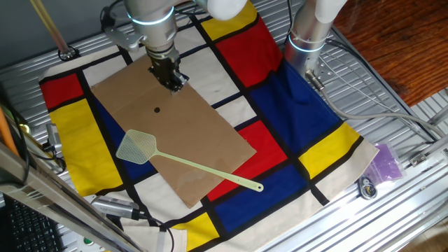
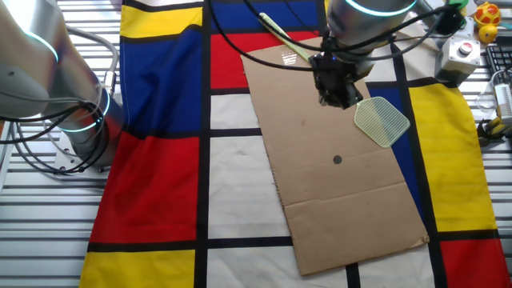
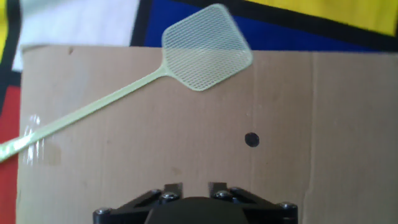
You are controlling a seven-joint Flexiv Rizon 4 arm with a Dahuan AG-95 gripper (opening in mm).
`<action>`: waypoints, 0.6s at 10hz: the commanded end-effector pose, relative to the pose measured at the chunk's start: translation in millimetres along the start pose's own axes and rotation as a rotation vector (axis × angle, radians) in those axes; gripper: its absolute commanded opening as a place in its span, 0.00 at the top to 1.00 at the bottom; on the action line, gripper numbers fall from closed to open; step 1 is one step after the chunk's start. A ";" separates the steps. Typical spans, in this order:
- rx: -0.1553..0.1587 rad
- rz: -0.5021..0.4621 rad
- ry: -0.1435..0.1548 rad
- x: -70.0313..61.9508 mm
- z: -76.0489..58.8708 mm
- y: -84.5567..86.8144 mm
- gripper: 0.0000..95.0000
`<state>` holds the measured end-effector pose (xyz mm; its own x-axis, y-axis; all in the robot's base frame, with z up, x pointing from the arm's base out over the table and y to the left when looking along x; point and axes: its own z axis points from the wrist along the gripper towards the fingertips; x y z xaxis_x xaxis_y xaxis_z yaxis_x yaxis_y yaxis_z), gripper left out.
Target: Swat with a flyswatter
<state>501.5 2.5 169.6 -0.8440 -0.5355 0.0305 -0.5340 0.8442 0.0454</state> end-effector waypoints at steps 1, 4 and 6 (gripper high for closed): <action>0.000 -0.025 0.029 -25.1 4.9 13.0 1.00; 0.009 -0.062 0.019 -37.2 6.1 11.9 1.00; 0.024 -0.021 0.007 -36.4 6.6 11.8 1.00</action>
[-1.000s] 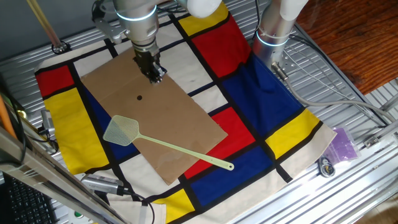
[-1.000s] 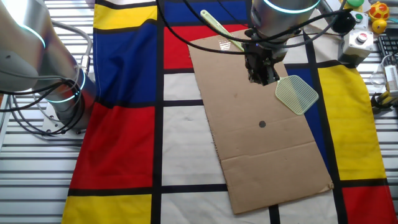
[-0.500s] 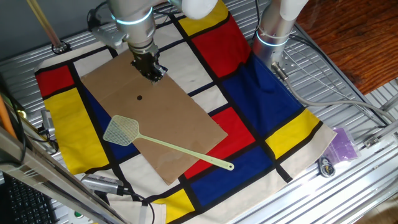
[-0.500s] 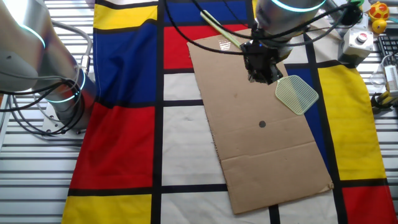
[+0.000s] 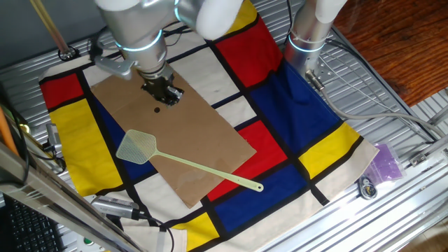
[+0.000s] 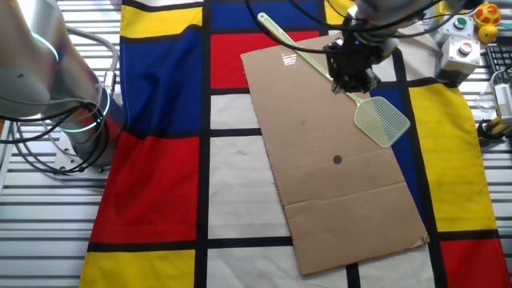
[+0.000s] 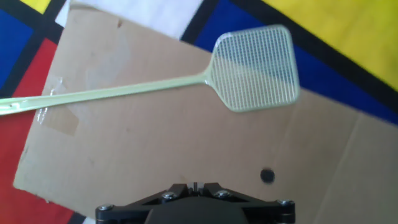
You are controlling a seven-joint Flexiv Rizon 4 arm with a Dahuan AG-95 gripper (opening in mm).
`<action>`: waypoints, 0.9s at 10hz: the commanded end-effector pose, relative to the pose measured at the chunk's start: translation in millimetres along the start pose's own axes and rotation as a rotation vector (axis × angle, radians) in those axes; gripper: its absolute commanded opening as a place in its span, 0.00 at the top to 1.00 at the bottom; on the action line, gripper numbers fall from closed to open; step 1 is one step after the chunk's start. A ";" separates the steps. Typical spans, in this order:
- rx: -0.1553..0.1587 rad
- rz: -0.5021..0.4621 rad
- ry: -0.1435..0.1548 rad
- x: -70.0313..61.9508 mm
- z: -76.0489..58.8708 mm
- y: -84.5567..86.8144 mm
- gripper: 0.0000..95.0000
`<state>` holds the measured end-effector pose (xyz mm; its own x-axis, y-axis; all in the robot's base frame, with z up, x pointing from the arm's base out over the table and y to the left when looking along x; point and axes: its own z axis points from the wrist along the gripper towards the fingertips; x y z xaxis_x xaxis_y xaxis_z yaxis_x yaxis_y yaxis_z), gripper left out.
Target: Swat with a flyswatter
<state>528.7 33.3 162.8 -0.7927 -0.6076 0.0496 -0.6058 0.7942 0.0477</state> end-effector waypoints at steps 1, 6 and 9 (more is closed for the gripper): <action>0.024 0.076 -0.022 3.3 0.6 0.9 1.00; 0.017 -0.015 -0.029 0.6 -0.6 -6.1 1.00; 0.018 -0.174 -0.029 0.6 -0.6 -6.1 1.00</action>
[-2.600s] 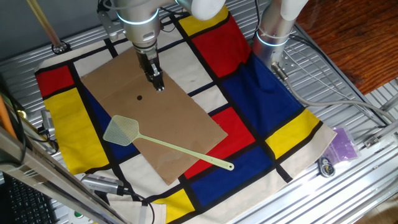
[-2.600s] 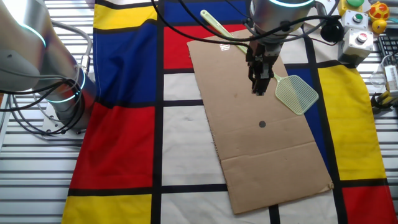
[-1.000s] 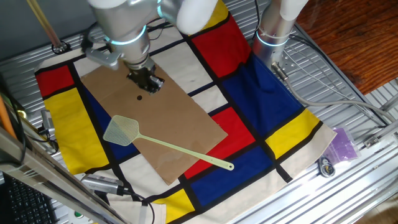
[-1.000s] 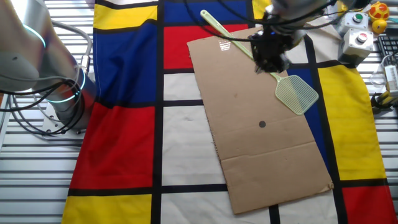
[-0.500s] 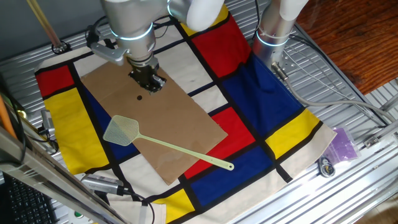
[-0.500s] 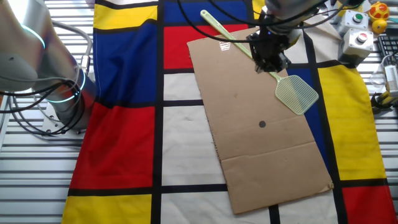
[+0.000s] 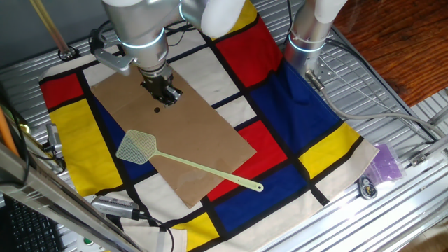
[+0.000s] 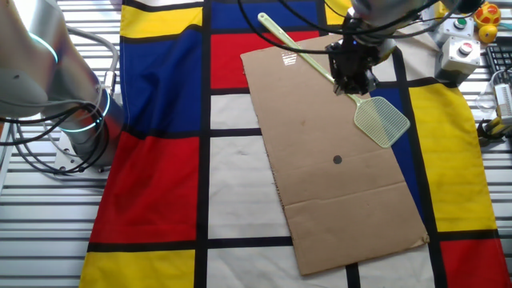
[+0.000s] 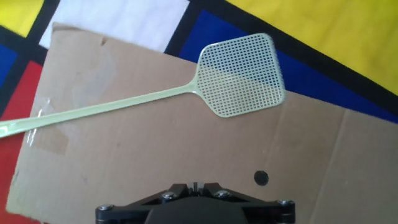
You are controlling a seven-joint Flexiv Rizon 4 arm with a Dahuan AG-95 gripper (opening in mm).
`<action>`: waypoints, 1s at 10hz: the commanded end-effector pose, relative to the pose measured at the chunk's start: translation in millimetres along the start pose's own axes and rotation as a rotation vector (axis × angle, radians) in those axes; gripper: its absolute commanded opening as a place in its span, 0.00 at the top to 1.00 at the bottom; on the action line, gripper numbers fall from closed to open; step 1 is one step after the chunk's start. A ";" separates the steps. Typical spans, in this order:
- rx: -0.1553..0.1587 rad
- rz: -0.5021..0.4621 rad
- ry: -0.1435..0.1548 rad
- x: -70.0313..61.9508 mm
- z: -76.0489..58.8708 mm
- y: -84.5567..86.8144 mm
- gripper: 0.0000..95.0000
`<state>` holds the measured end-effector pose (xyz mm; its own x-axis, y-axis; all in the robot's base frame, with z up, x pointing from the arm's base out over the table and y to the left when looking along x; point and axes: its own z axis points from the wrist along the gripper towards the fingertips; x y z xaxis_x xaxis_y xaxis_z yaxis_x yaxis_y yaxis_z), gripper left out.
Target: Swat with a flyswatter
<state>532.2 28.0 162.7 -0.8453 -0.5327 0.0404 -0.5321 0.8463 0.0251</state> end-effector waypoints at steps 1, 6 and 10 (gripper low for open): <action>0.004 -0.263 -0.022 0.1 -0.4 0.2 1.00; 0.001 -0.406 -0.041 0.1 -0.4 0.2 1.00; 0.082 -0.554 0.002 -18.5 0.6 78.0 1.00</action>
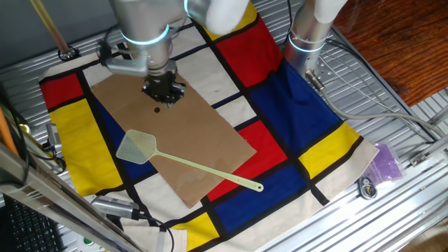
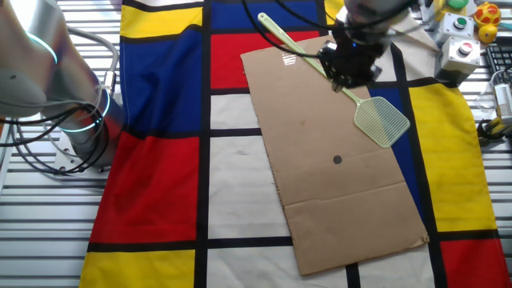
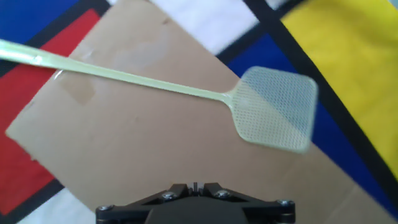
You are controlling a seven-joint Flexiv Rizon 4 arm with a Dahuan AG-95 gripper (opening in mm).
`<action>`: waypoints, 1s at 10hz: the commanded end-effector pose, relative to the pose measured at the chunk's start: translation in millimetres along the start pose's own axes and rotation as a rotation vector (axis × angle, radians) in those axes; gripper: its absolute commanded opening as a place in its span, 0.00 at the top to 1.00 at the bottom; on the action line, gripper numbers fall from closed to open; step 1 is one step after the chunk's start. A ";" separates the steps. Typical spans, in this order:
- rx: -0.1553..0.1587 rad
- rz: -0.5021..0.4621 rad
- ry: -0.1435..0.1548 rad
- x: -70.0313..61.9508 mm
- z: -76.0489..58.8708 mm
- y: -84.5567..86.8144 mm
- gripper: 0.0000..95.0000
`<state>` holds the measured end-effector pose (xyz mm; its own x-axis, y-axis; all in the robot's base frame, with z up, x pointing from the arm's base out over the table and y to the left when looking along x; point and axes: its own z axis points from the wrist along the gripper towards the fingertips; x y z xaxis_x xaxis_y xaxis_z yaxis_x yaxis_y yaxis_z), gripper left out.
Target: Swat with a flyswatter
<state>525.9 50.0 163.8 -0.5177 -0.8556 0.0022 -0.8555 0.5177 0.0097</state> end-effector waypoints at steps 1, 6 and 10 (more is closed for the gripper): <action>0.049 -0.106 0.054 -62.6 5.0 71.0 1.00; 0.030 -0.314 0.026 -119.7 35.6 122.2 1.00; 0.026 -0.448 0.023 -120.8 66.4 128.6 0.80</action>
<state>479.8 213.2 110.3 -0.1629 -0.9862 0.0285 -0.9866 0.1627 -0.0113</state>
